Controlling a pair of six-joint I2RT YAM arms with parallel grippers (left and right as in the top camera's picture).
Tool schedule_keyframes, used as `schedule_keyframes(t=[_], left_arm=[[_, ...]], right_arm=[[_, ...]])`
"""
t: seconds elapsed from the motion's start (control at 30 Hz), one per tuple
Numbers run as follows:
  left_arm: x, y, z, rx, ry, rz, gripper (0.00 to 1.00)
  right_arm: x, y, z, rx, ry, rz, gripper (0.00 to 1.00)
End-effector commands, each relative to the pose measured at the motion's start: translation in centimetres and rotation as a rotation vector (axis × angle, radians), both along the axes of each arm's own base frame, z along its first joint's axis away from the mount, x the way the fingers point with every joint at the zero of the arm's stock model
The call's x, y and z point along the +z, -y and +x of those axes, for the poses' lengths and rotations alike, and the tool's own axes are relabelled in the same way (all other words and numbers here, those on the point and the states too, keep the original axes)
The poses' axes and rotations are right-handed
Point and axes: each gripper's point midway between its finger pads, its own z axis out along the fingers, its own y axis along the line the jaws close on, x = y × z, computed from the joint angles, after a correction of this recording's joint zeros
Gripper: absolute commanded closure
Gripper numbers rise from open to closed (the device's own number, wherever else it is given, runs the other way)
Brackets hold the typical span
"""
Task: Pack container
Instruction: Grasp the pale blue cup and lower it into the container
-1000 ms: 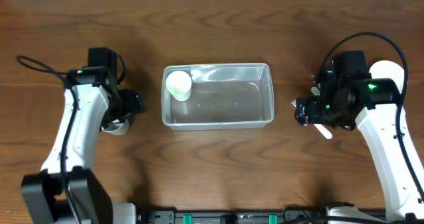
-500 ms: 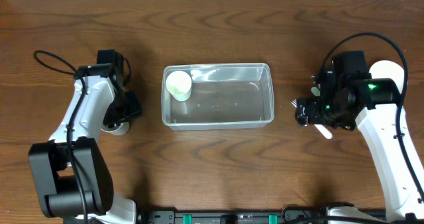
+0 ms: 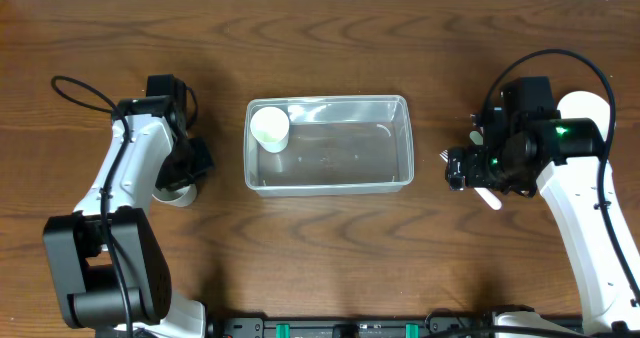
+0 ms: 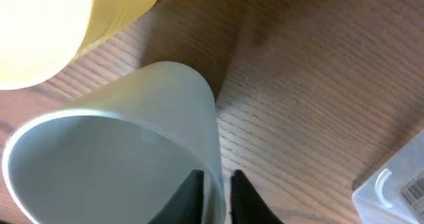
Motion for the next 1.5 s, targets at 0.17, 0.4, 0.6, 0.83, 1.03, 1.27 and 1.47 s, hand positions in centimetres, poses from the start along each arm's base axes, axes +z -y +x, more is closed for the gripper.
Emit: schedule_keyframes(t=[0.17,0.4,0.6,0.83,1.03,1.27,1.47], left_arm=[[0.0,-0.3,-0.1,0.004,-0.003,0.008,0.94],[0.4,-0.3,0.2,0.000,0.007,0.008,0.94],[6.3,1.0,1.4,-0.050,0.104,0.014,0.94],[17.5,7.7,1.5,-0.343,0.345,0.001,0.94],[18.0,13.7,0.0,-0.545,0.358,-0.036,0.94],[13.6,17.1,-0.4,-0.652,0.208,-0.031,0.94],[9.6,17.6,0.5,-0.654,0.084,-0.011,0.94]], right_arm=[[0.6,0.1,0.3,-0.004,0.018,-0.005,0.07],[0.6,0.1,0.3,-0.004,0.018,-0.005,0.07],[0.6,0.2,0.3,-0.004,0.020,-0.008,0.07],[0.6,0.2,0.3,-0.005,0.021,-0.008,0.07],[0.6,0.2,0.3,-0.005,0.021,-0.008,0.07],[0.6,0.2,0.4,-0.005,0.021,-0.008,0.07],[0.6,0.2,0.3,-0.005,0.021,-0.008,0.08]])
